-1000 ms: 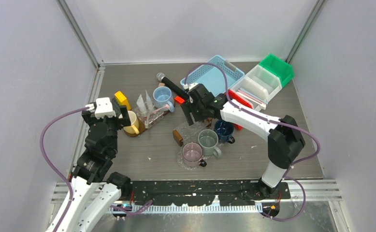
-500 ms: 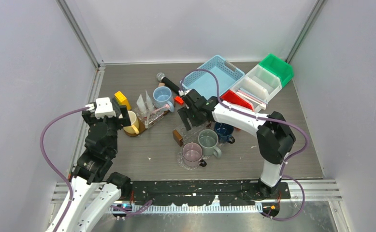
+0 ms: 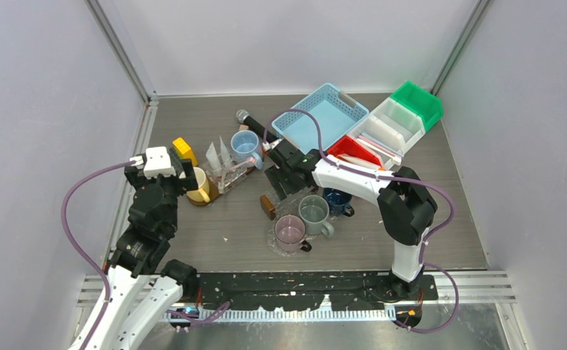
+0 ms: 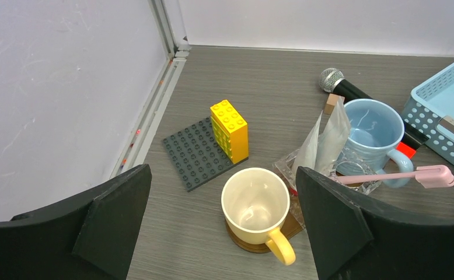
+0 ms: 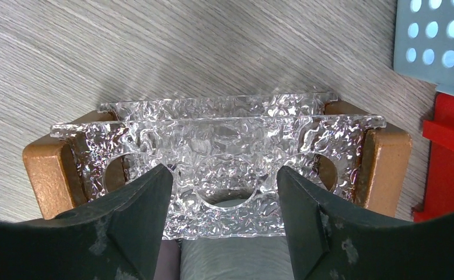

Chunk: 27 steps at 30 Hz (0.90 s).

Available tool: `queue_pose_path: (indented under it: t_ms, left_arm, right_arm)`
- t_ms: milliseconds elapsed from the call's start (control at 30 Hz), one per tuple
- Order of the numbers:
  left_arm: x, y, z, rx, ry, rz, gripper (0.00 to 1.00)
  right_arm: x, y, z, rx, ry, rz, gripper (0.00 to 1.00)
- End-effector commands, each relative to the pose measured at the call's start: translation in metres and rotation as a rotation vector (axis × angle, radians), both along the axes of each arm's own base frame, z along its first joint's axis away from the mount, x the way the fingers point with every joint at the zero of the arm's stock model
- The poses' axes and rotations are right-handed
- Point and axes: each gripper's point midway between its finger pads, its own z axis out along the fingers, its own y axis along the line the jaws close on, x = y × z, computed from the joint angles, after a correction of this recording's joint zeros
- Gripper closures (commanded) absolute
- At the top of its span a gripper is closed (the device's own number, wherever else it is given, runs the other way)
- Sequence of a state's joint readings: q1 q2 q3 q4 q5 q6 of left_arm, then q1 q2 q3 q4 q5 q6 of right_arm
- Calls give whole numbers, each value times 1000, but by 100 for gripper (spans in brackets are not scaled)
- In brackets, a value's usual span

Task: Prepare toiletry sets of a toothbrush and toothpaste on the tray
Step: Place the toothpaste holder at the center of the board, then adjust the toothpaste holder at the center of the board.

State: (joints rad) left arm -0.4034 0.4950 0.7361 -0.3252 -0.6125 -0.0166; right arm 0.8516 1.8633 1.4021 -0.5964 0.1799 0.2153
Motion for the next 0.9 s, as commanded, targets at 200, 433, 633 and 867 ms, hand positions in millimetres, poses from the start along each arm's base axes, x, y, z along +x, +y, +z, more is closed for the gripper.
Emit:
queue_pose_path:
  t_ms: [200,433,633,867]
  left_arm:
    - [4,-1,9,-6,-35,0,2]
    - [4,-1,8,-5,-32,0,2]
    - [4,-1,8,-5,-32,1,2]
    - [5,-1,7,-4,-30,-1,2]
  right_arm:
    - [-7,-6,4,-37,12,58,32]
    - [-15,-13,4,-77,38,116,34]
    - [-18,-20,7,-117,48,142,34]
    - [-17,-13,14,-81,48,125,29]
